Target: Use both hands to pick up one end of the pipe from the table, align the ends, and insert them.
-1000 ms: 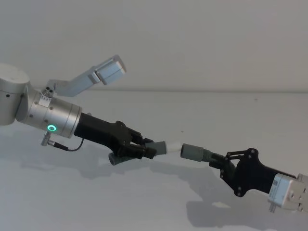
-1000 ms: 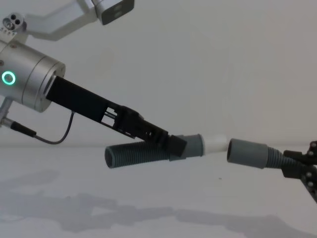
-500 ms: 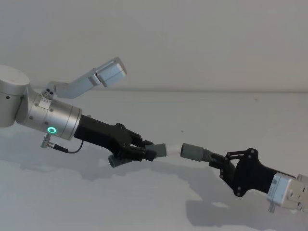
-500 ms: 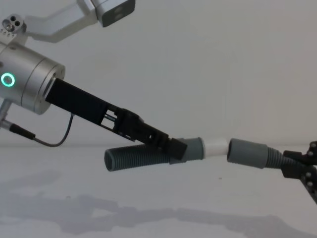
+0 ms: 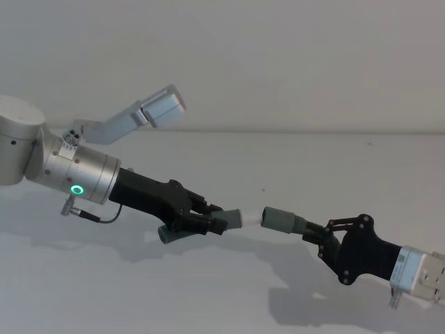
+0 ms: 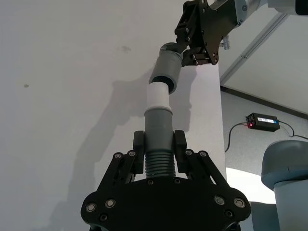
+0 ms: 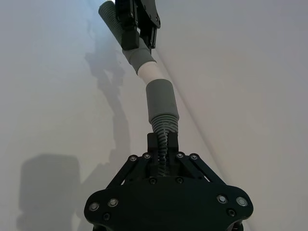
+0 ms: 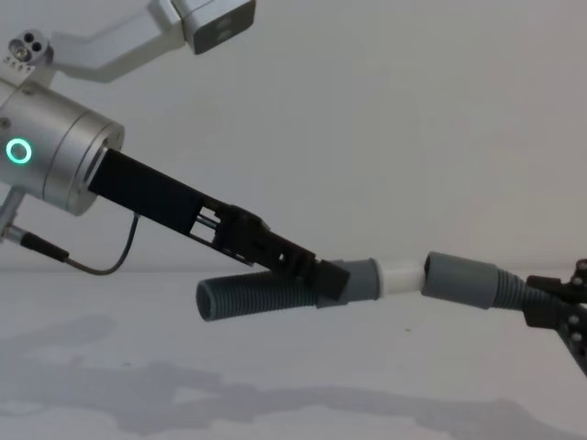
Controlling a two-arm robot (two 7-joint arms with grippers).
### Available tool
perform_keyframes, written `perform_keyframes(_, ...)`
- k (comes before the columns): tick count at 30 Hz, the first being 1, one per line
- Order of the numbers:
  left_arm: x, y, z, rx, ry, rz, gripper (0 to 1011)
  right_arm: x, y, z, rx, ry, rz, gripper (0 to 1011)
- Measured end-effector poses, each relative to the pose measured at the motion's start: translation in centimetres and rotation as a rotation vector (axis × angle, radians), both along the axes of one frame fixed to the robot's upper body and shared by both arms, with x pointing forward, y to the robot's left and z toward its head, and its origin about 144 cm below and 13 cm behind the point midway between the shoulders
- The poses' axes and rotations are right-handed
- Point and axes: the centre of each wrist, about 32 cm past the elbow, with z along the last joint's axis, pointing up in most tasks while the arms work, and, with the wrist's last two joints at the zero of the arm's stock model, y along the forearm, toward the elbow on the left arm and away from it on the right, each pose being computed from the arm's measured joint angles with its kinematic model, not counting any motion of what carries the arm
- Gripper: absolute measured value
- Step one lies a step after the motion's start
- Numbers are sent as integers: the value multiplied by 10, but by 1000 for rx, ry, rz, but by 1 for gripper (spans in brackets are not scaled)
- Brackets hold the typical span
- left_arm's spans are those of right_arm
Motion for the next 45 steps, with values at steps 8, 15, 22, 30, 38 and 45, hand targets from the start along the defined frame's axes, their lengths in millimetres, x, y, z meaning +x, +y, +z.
perform_keyframes(8,2,-1,0,1,0,-1,348,0,-1,1,10,13,7,93)
perform_keyframes(15,4,-2,0,1,-1,-6,348,1,0,1,11,20,14,93)
perform_keyframes(22,6,-4,-1,-5,3,-22,348,2,2,2,10,24,19,93)
perform_keyframes(30,8,-5,-1,-7,10,-38,348,4,4,2,7,29,22,93)
perform_keyframes(38,10,-6,-2,-4,21,-54,348,5,5,2,5,33,22,93)
perform_keyframes(45,11,-7,-3,-2,26,-60,348,6,6,2,4,35,22,93)
